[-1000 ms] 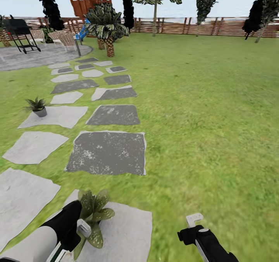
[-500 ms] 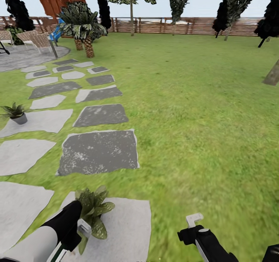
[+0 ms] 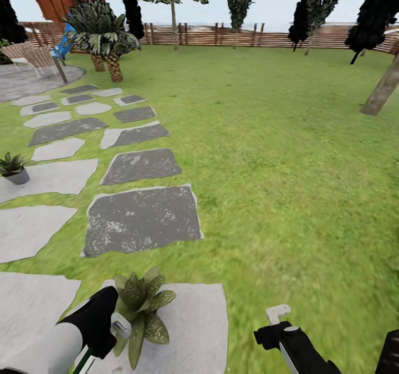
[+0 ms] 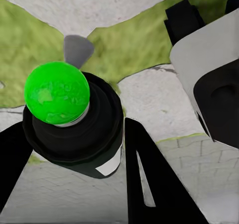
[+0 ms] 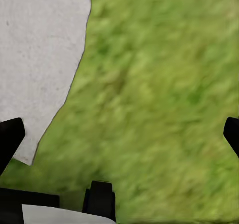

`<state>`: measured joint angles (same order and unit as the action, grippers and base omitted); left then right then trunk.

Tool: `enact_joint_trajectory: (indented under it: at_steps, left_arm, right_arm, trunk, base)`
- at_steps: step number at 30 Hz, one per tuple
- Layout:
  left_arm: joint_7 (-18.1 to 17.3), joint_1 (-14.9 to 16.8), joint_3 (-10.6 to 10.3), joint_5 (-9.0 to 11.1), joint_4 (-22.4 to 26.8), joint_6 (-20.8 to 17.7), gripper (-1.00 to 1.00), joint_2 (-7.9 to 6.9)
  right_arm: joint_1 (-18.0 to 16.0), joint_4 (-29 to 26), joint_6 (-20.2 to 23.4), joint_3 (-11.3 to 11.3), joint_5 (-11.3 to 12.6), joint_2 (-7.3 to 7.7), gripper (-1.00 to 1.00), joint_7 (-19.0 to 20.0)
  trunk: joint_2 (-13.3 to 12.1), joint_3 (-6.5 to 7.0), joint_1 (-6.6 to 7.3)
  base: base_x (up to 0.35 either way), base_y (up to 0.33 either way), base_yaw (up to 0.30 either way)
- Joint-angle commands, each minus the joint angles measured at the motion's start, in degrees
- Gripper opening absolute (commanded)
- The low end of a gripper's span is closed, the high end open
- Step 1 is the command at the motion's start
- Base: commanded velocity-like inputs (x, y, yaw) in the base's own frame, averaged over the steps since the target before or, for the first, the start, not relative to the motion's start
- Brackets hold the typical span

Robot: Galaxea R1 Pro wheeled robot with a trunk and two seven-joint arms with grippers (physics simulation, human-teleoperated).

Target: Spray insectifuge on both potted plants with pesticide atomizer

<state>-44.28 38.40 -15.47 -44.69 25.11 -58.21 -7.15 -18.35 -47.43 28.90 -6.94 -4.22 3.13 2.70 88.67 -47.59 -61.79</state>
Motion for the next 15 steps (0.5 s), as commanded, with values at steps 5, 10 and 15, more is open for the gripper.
enact_joint_trajectory:
  at_steps: [5, 10, 15]
  left_arm:
    - [-0.5, 0.0, -0.3, -0.5, 0.1, -0.1, -1.00, -0.06]
    - [-0.5, -0.1, -0.4, -0.5, 0.1, -0.1, -1.00, -0.06]
    - [-0.5, -0.1, -0.4, -0.5, 0.1, -0.1, -1.00, -0.04]
  right_arm:
    - [0.0, -0.1, 0.4, -0.1, -0.4, 0.04, 1.00, 0.3]
    - [0.0, -0.1, 0.4, -0.1, -0.5, 0.04, 1.00, 0.3]
    - [0.0, -0.1, 0.4, -0.1, -0.5, 0.04, 1.00, 0.3]
  trunk:
    - [0.0, 0.20, -0.02]
    - [0.0, 0.37, -0.02]
    - [0.0, 0.38, -0.02]
  base:
    - [-0.084, 0.316, -0.261]
    - [-0.086, 0.313, -0.185]
    - [-0.095, 0.283, -0.012]
